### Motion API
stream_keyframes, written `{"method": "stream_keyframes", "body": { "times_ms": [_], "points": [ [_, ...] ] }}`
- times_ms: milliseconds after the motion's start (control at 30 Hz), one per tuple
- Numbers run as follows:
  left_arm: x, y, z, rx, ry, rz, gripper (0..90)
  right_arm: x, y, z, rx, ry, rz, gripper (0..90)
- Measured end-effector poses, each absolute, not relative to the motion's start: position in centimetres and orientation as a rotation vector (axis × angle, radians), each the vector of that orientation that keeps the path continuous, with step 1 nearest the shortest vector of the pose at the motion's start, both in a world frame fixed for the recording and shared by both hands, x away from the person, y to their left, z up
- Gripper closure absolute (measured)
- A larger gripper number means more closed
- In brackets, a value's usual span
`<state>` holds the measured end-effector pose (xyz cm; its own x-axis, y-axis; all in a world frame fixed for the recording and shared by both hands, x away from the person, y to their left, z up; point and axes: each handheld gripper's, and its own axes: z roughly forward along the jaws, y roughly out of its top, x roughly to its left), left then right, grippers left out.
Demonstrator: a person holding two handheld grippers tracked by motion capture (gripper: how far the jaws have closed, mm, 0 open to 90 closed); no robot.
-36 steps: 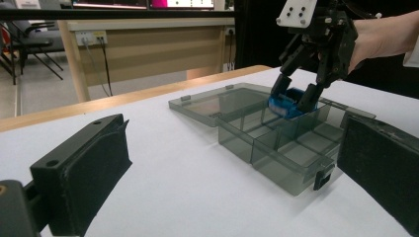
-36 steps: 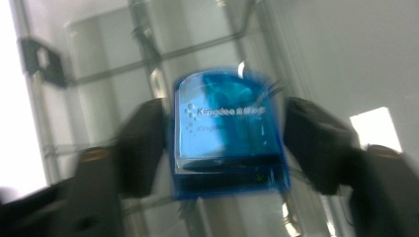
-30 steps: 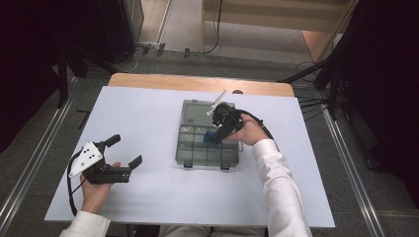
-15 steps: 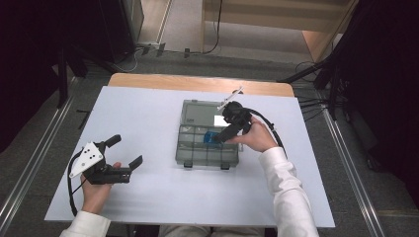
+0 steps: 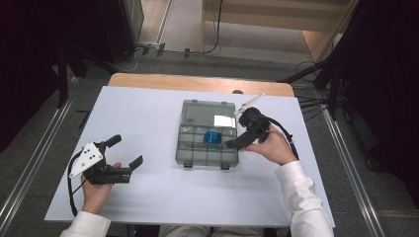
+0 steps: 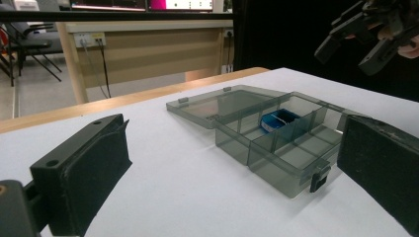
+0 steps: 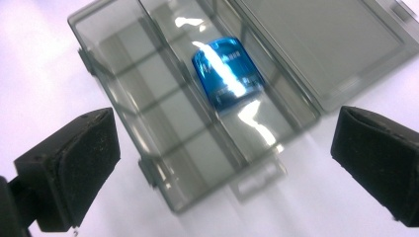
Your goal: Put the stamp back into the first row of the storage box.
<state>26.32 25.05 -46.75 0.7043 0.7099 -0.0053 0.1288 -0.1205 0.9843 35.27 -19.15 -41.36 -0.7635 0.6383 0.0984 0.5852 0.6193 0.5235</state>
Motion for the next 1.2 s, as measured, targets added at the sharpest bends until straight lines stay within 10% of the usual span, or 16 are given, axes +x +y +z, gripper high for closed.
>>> {"method": "stream_keyframes", "body": {
  "times_ms": [1200],
  "points": [
    [26.3,24.9,-46.8,1.648,0.692,0.566,0.0,27.0,-25.3,-46.4,1.251,2.544,0.780,0.0]
  ]
}}
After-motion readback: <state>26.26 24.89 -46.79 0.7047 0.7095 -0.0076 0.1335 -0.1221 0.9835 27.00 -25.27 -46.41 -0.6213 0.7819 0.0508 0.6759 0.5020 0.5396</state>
